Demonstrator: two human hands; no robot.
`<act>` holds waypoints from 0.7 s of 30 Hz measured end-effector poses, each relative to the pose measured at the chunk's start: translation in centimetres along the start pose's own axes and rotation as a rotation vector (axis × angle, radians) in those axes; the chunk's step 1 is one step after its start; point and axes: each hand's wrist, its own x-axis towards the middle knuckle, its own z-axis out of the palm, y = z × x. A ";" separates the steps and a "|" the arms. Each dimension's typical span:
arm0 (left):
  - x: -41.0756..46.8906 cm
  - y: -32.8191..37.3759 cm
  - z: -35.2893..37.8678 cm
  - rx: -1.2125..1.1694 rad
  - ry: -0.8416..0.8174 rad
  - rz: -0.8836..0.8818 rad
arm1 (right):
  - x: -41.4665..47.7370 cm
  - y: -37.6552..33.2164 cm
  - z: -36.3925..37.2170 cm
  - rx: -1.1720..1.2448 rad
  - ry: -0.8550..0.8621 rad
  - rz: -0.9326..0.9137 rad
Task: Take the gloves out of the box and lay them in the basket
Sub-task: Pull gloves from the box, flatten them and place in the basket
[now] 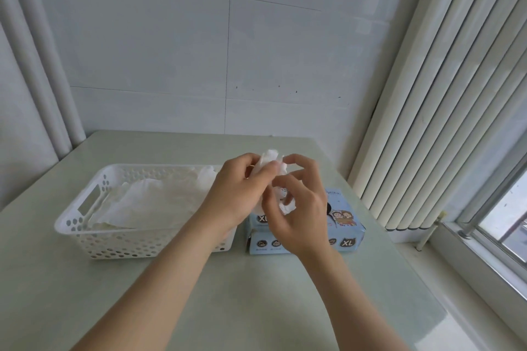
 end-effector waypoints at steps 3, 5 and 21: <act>0.0 -0.2 0.1 0.060 -0.002 0.014 | -0.1 0.2 0.1 -0.042 0.020 0.003; 0.2 -0.5 0.1 0.111 0.045 0.061 | 0.1 0.1 0.2 -0.005 0.055 0.036; 0.7 -0.3 -1.5 0.153 0.226 0.096 | 1.2 0.1 -1.9 0.624 -0.058 0.732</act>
